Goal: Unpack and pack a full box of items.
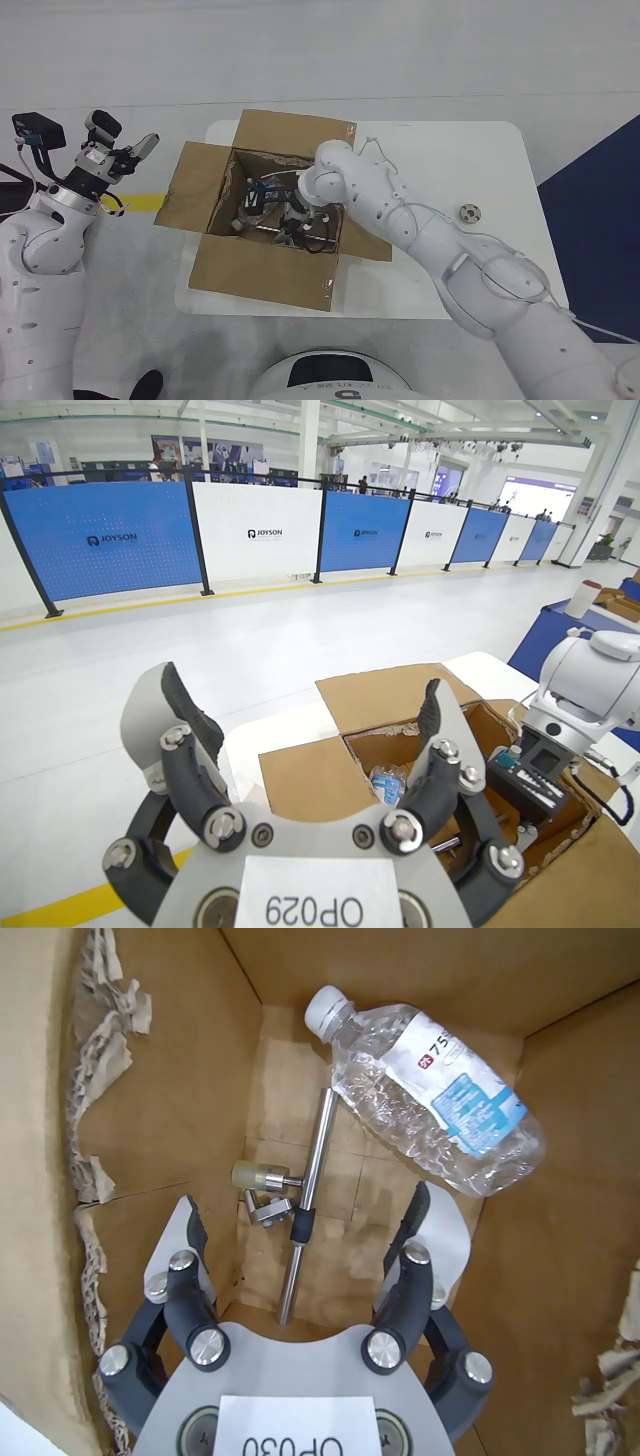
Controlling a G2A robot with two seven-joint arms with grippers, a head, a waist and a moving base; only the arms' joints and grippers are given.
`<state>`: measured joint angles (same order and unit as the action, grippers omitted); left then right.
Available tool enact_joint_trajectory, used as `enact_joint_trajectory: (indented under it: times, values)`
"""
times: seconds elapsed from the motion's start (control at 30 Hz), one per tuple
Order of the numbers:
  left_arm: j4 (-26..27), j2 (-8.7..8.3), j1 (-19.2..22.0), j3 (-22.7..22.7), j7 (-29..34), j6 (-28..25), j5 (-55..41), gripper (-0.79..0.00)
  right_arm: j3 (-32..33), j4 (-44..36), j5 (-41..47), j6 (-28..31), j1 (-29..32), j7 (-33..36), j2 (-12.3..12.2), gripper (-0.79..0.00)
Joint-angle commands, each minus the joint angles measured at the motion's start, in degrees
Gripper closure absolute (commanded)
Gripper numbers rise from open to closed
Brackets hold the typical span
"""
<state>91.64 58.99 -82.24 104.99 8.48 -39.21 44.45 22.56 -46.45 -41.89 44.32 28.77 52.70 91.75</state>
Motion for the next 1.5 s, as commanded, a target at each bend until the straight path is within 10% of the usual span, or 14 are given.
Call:
enact_joint_trajectory:
  times: [0.0,0.1,0.53,0.8,0.9,1.47]
  values:
    - [0.0,0.0,0.0,0.0,0.0,0.0,0.0,-0.785,-1.63,3.11,-1.18,-0.17,-0.82,-0.72,1.6,-0.662]
    - [0.0,0.0,0.0,0.0,0.0,0.0,0.0,-0.785,-4.07,7.64,-2.94,-0.29,-1.31,-2.16,4.21,-0.526]
    - [0.0,0.0,0.0,0.0,0.0,0.0,0.0,-0.785,-8.16,24.63,-2.24,5.68,-2.91,-3.64,13.21,-0.52]
    - [0.0,0.0,0.0,0.0,0.0,0.0,0.0,-0.785,-8.88,30.8,-3.34,3.37,-3.54,-4.0,16.59,-0.274]
    - [0.0,0.0,0.0,0.0,0.0,0.0,0.0,-0.785,-8.91,32.47,-3.98,1.87,-3.8,-5.33,17.25,0.0]
    - [0.0,0.0,0.0,0.0,0.0,0.0,0.0,-0.785,-8.22,36.21,-7.7,-4.15,-4.39,-18.95,16.55,0.0]
